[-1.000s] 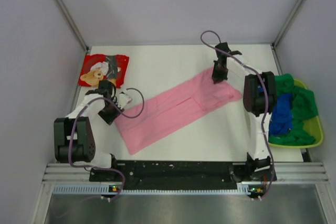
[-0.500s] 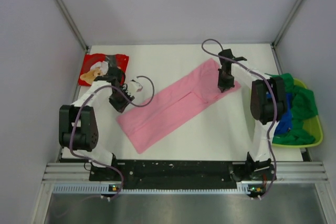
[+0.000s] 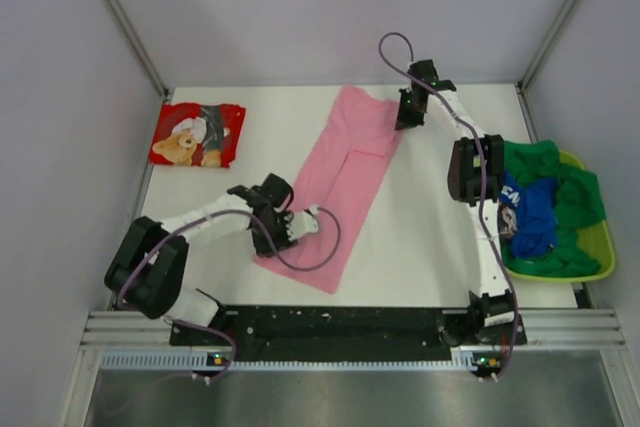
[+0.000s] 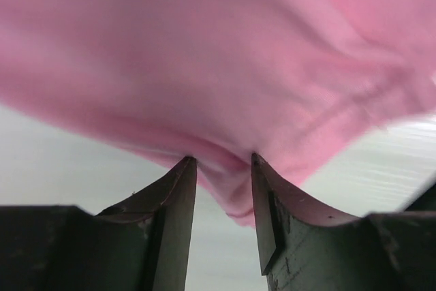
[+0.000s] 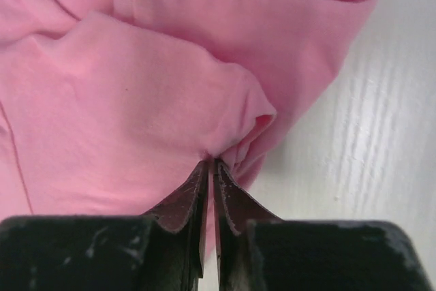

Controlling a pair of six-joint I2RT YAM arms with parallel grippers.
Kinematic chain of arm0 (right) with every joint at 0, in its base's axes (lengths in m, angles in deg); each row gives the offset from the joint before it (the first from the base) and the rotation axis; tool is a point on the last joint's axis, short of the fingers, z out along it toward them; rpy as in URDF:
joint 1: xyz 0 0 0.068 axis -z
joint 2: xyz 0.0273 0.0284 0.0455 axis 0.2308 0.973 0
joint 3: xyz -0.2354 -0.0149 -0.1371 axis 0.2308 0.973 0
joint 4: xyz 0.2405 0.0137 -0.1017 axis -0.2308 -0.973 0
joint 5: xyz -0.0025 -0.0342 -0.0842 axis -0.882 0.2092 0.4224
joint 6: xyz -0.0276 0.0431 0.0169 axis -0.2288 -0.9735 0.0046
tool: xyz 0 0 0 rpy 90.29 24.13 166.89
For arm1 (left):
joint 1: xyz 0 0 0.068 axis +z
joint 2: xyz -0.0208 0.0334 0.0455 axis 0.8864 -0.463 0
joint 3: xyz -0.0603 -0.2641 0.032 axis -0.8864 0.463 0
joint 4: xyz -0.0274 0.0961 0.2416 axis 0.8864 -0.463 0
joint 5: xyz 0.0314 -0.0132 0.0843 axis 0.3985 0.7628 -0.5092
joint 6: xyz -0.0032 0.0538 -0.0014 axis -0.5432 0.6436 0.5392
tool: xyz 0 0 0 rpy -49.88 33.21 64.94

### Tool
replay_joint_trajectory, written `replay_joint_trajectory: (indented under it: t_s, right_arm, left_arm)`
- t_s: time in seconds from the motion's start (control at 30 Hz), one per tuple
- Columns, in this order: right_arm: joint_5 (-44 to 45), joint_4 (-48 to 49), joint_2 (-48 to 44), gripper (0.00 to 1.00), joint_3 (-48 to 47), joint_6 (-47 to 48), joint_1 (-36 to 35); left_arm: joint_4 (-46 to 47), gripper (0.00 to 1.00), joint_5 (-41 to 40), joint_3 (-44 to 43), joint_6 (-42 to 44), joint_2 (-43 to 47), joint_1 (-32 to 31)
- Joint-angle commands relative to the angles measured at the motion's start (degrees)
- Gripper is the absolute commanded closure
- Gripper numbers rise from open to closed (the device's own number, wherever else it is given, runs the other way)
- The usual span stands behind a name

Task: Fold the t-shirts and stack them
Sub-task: Rotate the tshirt 75 degrees, then grab the bottom of the folded rectangular tshirt with both arms

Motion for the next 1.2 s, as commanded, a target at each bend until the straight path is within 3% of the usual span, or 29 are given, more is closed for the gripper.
replay_joint_trajectory:
  t_s: [0.0, 0.13, 0.23, 0.3, 0.43, 0.5, 0.57, 0.6, 0.73, 0.83, 0.97, 1.07, 1.17]
  right_arm:
    - [-8.01, 10.36, -2.56, 0.85, -1.04, 3.34, -1.93]
    - [-12.31, 12.84, -13.80, 0.64, 5.02, 10.37, -2.37]
    - [-19.33, 18.08, -26.00, 0.52, 17.65, 13.28, -2.98]
    - [-22.59, 28.16, -36.62, 0.39, 34.40, 16.26, -5.00]
    - [-27.85, 53.39, -59.04, 0.36, 68.50, 28.11, -12.37]
    - [-35.14, 64.30, -67.75, 0.31, 84.68, 33.66, -14.93]
    - [-42.52, 71.09, -74.36, 0.25, 94.83, 36.92, -17.04]
    - [-43.08, 71.29, -77.43, 0.25, 97.13, 37.28, -19.23]
    - [-36.87, 38.78, -79.31, 0.27, 95.14, 58.67, -32.48]
    - [-33.16, 26.93, -77.21, 0.28, 94.60, 64.26, -41.11]
    - [-28.17, 31.45, -75.45, 0.31, 98.46, 63.74, -47.61]
    - [-23.15, 36.91, -70.81, 0.33, 97.78, 62.43, -51.93]
    - [-19.80, 37.98, -65.35, 0.37, 96.63, 62.24, -54.66]
  left_arm:
    - [-11.13, 0.56, 19.29, 0.08, 1.46, 8.39, -7.56]
    - [-14.83, 0.48, 21.25, -4.66, 4.10, 16.66, -7.30]
    - [-15.98, 0.41, 18.88, -6.78, 4.99, 16.94, -7.12]
    - [-15.19, 0.36, 17.65, -5.91, 6.30, 16.33, -7.12]
    - [-12.38, 0.32, 17.55, -1.26, 10.87, 16.67, -7.12]
    - [-10.01, 0.30, 17.03, 1.81, 12.63, 16.85, -6.95]
    - [-7.38, 0.30, 16.67, 4.80, 13.77, 17.20, -6.95]
    - [-5.97, 0.30, 16.93, 6.30, 15.00, 17.46, -6.86]
    - [5.27, 0.30, 13.52, 13.68, 16.15, 17.56, -6.95]
    - [10.20, 0.31, 9.57, 16.41, 16.07, 16.33, -6.95]
    - [11.44, 0.41, 7.18, 17.03, 15.63, 13.61, -6.95]
    - [9.96, 0.68, 7.27, 15.72, 14.84, 11.85, -7.04]
    - [6.71, 0.85, 8.40, 14.40, 13.78, 11.93, -7.30]
